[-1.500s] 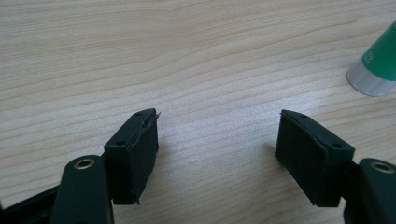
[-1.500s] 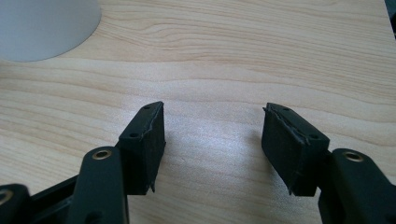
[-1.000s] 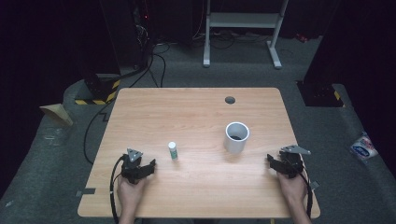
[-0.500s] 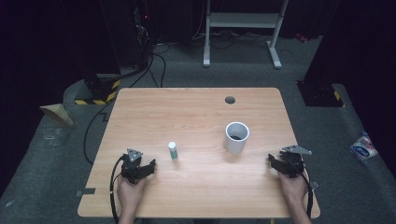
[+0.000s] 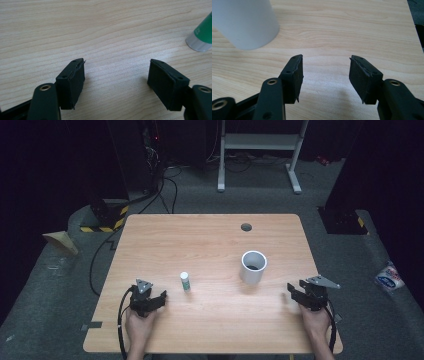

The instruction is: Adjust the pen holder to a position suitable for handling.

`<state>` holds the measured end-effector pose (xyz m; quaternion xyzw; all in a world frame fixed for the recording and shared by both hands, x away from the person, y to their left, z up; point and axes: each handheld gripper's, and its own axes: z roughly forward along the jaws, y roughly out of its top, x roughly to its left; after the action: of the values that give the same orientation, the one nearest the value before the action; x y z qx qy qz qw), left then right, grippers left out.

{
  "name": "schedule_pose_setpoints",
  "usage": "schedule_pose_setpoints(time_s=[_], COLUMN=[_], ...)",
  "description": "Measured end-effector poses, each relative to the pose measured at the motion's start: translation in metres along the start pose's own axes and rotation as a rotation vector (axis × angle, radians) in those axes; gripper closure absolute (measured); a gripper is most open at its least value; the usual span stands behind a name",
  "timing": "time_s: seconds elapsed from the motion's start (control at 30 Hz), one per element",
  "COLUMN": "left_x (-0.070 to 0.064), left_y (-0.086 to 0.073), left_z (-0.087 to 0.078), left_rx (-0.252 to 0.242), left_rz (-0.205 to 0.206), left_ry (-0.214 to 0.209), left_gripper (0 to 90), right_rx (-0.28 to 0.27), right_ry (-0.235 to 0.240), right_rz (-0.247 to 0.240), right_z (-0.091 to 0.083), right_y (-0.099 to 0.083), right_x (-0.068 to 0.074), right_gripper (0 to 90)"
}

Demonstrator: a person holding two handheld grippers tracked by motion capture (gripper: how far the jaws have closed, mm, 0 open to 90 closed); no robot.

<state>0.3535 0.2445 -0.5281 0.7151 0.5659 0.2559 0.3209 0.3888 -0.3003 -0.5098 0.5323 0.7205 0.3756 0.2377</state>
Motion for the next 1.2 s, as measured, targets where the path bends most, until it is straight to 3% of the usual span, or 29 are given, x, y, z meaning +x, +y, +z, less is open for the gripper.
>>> schedule_pose_setpoints(time_s=[0.23, 1.2], left_x=[0.0, 0.0], left_y=[0.0, 0.0], left_z=[0.0, 0.0], left_rx=[0.0, 0.002], left_rz=[0.0, 0.002], left_ry=[-0.001, 0.001], left_gripper=[29.8, 29.5], right_rx=[-0.006, -0.043], right_ry=[0.039, 0.138], right_rz=[0.014, -0.055], right_z=[-0.003, 0.002], right_y=[0.007, 0.059], right_x=[0.003, 0.033], right_gripper=[47.3, 52.3])
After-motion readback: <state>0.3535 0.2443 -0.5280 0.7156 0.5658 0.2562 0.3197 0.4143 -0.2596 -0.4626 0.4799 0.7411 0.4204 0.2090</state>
